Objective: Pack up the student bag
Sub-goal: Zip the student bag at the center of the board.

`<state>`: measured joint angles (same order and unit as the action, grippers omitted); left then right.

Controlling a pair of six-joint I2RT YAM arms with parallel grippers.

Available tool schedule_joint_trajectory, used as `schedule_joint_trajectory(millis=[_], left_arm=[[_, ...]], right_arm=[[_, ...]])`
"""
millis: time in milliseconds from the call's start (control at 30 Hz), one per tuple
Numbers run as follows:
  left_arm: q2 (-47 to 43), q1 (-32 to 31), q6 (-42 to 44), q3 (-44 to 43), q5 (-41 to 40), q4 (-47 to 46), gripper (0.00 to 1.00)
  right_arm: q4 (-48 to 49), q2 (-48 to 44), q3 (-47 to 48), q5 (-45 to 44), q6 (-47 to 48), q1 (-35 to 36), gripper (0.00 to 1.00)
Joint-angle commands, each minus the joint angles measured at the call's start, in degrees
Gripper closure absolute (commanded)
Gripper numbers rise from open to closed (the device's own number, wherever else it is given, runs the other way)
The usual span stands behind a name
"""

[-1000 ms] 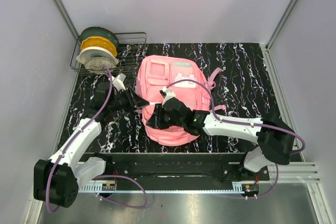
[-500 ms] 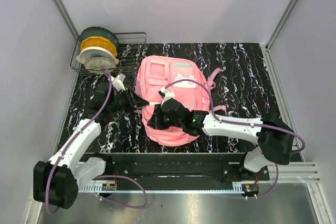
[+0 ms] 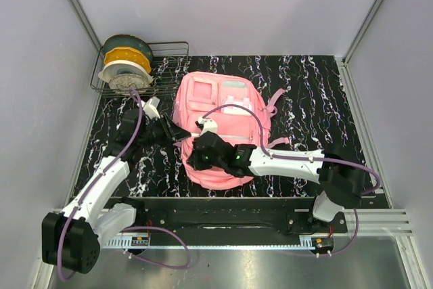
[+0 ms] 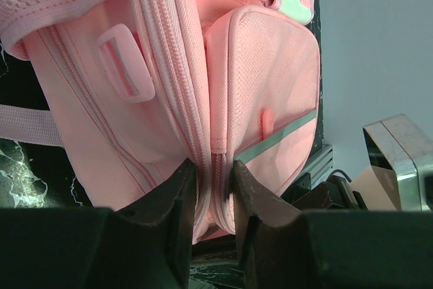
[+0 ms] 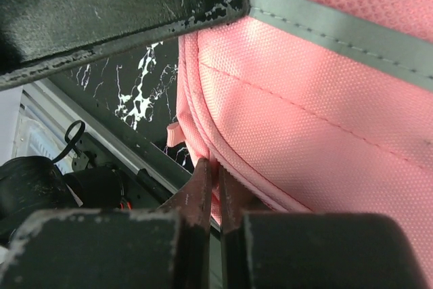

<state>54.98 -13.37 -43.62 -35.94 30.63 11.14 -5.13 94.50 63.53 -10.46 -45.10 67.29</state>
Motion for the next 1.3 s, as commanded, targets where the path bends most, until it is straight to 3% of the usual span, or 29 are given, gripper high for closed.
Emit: schedule_joint_trajectory(millis=[0,100,400,533,567,633,667,767,900,1000,1167,1267], left_arm=[[-3.8,-0.4,-4.5,-2.9,6.1,-10.5,0.96],[-3.7,-0.5,-3.9,-2.6,6.5,-10.4,0.96],[-2.8,-0.4,1.7,-2.7,2.9,-5.2,1.00],[-1.1,0.0,4.9,-4.6,1.4,-1.8,1.00],[-0.8,0.1,5.6,-4.7,1.4,-1.6,0.88],[-0.1,0.1,5.7,-4.8,3.5,-2.2,0.82],[0.1,0.0,6.0,-4.8,4.3,-2.8,0.64],[0.3,0.1,6.1,-2.7,8.1,-4.4,0.32],[-2.4,-0.1,6.1,1.4,9.7,-5.0,0.12],[-5.8,-0.1,3.8,6.0,9.2,-5.9,0.13],[-10.9,-4.1,-3.4,14.6,5.9,-9.6,0.42],[-13.5,-8.4,-7.9,18.2,0.2,-12.5,0.46]], right_arm=[[0.8,0.6,-2.5,-2.7,-0.1,-0.4,0.94],[3.4,-1.9,-4.3,-1.9,0.6,-0.6,1.00],[4.6,-14.6,-10.2,0.5,10.1,-1.5,1.00],[0.3,-17.6,-11.3,9.3,16.0,-3.1,1.00],[-0.5,-18.2,-11.4,10.1,16.4,-3.5,1.00],[-2.6,-18.8,-11.5,10.3,17.1,-4.4,1.00],[-3.1,-19.0,-11.5,10.4,17.1,-4.7,1.00],[-4.4,-19.5,-11.8,12.0,17.8,-5.6,1.00],[-7.2,-19.2,-12.1,10.7,17.5,-5.7,1.00],[-7.1,-19.2,-13.4,7.3,15.1,-5.9,1.00],[-5.4,-19.4,-16.1,6.1,8.8,-6.8,1.00],[-2.8,-19.6,-17.3,6.6,6.7,-6.8,1.00]])
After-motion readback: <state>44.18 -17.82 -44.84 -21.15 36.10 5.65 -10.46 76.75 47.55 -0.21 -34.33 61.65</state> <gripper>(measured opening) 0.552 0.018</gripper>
